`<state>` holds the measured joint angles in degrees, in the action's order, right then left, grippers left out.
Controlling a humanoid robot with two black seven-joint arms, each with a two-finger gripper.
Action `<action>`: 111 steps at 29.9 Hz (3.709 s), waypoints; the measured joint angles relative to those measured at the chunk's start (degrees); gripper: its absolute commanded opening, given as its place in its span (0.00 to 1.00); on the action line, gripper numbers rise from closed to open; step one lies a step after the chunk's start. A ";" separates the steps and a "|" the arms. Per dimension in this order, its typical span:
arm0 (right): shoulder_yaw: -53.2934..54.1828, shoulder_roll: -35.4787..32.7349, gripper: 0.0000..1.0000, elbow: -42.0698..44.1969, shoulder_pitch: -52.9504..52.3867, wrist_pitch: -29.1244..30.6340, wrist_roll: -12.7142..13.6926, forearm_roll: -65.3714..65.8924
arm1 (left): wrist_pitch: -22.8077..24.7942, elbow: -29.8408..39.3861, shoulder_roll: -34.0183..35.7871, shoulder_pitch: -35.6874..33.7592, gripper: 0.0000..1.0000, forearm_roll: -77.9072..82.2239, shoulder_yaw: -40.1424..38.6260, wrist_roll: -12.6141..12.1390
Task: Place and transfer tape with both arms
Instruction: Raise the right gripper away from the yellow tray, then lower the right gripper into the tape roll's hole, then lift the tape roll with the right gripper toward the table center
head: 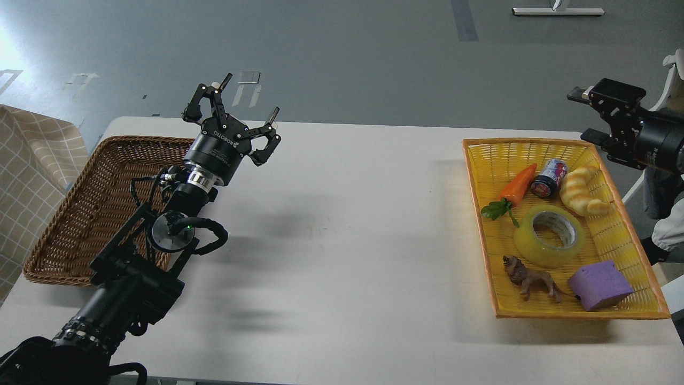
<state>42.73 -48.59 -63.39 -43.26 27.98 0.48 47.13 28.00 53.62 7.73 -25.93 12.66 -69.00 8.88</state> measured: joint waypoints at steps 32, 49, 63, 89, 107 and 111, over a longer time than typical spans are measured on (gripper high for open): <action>-5.45 -4.54 0.99 -6.80 2.33 0.03 2.37 32.56 | 0.00 0.09 0.18 -0.45 0.98 0.08 -0.01 0.07; -7.17 -0.21 0.95 -8.94 6.51 0.03 4.31 47.83 | 0.00 0.33 0.37 -0.35 0.98 0.00 -0.09 0.09; -7.16 1.35 0.78 -8.59 9.77 0.00 6.99 52.38 | 0.00 0.43 0.59 -0.28 0.98 0.00 -0.60 0.09; -8.02 5.97 0.00 -3.54 10.57 0.01 7.41 53.77 | 0.00 0.44 0.65 -0.10 0.98 -0.01 -0.79 0.09; -4.58 -4.33 0.00 -20.14 9.52 0.03 7.04 50.14 | 0.00 0.38 0.17 -0.25 0.98 -0.10 -0.77 0.09; -3.96 -6.86 0.00 -23.52 7.35 0.03 7.15 49.13 | 0.00 0.38 0.34 -0.27 0.98 -0.14 -0.80 0.09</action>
<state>38.77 -55.45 -86.91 -35.91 28.01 7.64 96.26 28.00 54.00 8.06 -26.20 12.52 -69.80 8.97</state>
